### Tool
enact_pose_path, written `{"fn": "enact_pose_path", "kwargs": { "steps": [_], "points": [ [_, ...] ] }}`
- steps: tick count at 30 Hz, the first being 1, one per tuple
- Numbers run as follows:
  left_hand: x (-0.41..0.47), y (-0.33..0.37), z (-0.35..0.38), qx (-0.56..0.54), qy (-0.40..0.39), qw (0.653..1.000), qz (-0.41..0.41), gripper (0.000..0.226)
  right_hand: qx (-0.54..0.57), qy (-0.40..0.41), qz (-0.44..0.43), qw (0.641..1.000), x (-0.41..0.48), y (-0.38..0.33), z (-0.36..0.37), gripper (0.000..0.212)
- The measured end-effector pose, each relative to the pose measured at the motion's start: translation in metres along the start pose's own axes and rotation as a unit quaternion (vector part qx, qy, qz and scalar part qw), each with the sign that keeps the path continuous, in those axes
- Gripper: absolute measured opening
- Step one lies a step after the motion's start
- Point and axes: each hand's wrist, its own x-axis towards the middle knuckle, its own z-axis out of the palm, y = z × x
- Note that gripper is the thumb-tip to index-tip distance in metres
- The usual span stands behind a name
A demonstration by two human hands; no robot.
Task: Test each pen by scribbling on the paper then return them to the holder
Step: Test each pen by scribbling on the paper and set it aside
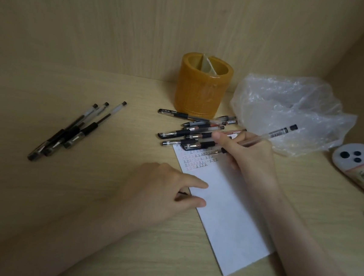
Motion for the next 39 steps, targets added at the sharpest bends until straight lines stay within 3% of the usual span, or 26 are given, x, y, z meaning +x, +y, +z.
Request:
{"fn": "enact_pose_path", "kwargs": {
  "steps": [9, 39],
  "points": [
    [0.002, -0.004, 0.004, -0.016, -0.01, 1.0, -0.007, 0.037, -0.071, 0.061, -0.039, 0.995, 0.001, 0.014, 0.009, 0.043],
    [0.003, -0.003, 0.004, 0.014, -0.026, 0.999, -0.018, 0.037, -0.081, 0.044, -0.084, 0.992, 0.001, 0.021, 0.01, 0.043]
  ]
}}
